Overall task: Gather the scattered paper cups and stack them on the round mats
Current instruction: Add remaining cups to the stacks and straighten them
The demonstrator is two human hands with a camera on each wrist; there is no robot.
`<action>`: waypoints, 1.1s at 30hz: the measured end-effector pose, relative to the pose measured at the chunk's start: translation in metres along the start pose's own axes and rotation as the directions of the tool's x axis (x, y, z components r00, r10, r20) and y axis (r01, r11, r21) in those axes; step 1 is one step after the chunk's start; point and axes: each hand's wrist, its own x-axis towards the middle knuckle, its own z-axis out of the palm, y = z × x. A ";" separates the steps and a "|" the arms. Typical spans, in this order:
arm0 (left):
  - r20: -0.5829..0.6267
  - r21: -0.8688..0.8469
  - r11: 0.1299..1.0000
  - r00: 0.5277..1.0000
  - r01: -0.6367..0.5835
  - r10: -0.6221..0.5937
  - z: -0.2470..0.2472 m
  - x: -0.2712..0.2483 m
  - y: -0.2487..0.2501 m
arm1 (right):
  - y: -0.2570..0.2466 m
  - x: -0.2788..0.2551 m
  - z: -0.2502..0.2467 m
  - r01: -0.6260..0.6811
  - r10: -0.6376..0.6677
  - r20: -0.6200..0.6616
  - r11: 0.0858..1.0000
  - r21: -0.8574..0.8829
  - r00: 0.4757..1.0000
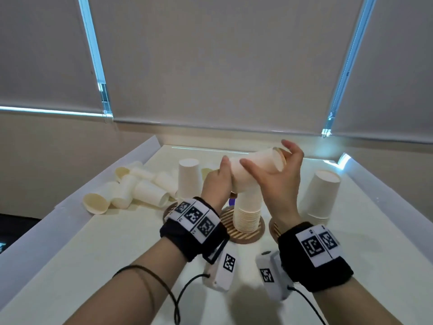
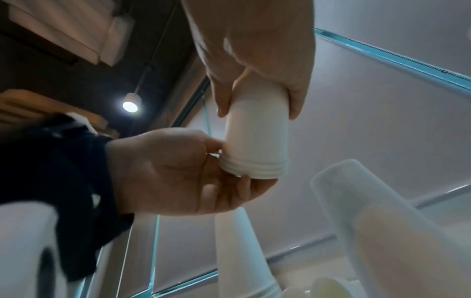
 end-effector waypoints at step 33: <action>0.186 0.350 0.937 0.978 0.019 -0.089 0.040 0.048 -0.076 | 0.126 0.010 -0.109 -0.433 0.357 -0.278 0.851 -0.296 0.892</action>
